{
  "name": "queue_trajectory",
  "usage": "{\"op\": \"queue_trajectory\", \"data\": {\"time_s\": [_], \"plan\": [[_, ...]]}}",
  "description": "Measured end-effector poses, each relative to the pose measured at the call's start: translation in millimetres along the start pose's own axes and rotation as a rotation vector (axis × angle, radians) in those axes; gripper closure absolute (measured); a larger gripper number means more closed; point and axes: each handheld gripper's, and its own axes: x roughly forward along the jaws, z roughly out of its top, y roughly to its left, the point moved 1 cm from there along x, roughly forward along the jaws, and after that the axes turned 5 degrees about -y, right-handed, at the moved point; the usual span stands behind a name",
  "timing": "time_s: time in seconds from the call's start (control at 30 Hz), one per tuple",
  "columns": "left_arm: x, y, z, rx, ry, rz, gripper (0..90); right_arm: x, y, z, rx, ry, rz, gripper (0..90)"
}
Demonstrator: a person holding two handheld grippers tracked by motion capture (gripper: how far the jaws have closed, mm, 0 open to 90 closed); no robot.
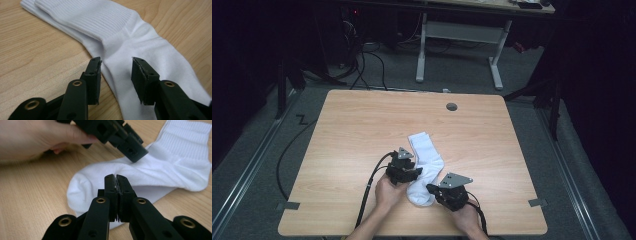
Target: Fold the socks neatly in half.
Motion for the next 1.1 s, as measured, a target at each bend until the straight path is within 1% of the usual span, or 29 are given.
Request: {"op": "queue_trajectory", "data": {"time_s": [0.13,0.2,0.3,0.53,0.57,0.63,0.67,0.7,0.73,0.77,0.8,0.83,0.87,0.93,1.0,1.03,1.07,1.1], "plan": [[0.8,0.0,-0.2,0.002,0.001,-0.002,59.6,-5.9,-0.5,5.4,0.009,-0.013,0.013,88.0],[0.8,0.1,-0.1,0.0,0.0,-0.002,59.6,-7.4,-0.5,7.3,0.006,-0.017,0.015,87.9],[0.0,-0.2,0.2,0.002,-0.003,-0.002,59.6,-10.2,-1.5,8.7,0.028,-0.027,0.03,88.0],[-2.2,-1.3,1.3,0.005,-0.013,-0.003,59.4,-14.8,-1.5,12.3,0.029,-0.043,0.031,87.9],[-2.3,-1.3,1.4,0.006,-0.013,-0.002,59.4,-15.3,-2.1,12.3,0.025,-0.041,0.027,87.9],[-2.2,-1.5,1.3,0.008,-0.013,-0.001,59.2,-14.7,-3.5,9.6,0.017,-0.021,0.006,87.8],[-1.7,-2.2,1.0,0.012,-0.01,0.002,59.2,-12.1,-5.2,3.0,0.016,0.008,-0.003,87.7],[-1.7,-2.2,1.0,0.012,-0.01,0.002,59.1,-12.1,-5.2,3.0,0.016,0.008,-0.003,87.7],[-1.1,-2.6,0.6,0.018,-0.006,0.004,59.1,-10.5,-5.8,-1.0,0.02,0.027,-0.005,87.5],[-0.6,-3.0,0.3,0.021,-0.004,0.006,59.0,-8.3,-5.7,-5.9,0.012,0.047,-0.012,87.2],[0.7,-4.0,-0.3,0.031,0.002,0.009,58.8,-5.9,-5.4,-11.4,0.003,0.071,-0.025,85.5],[0.7,-4.0,-0.3,0.031,0.002,0.009,58.8,-4.5,-5.5,-13.6,0.003,0.081,-0.033,82.9],[1.2,-4.7,-0.6,0.035,0.005,0.011,58.8,-4.5,-5.5,-13.6,0.003,0.081,-0.033,82.9],[1.6,-5.9,-1.2,0.049,0.014,0.015,58.8,-1.2,-7.4,-15.6,0.006,0.104,-0.045,76.8],[1.5,-7.1,-1.8,0.061,0.021,0.02,58.9,-1.0,-8.1,-14.6,0.019,0.098,-0.061,70.3],[1.4,-7.5,-2.0,0.065,0.025,0.021,59.0,-2.1,-8.1,-12.7,0.012,0.082,-0.08,67.1],[1.3,-7.8,-2.3,0.071,0.028,0.022,59.4,-4.2,-5.0,-6.7,-0.005,0.045,-0.121,65.0],[1.1,-7.6,-2.2,0.072,0.03,0.022,59.4,-4.2,-5.0,-6.7,-0.005,0.045,-0.121,65.0]]}}
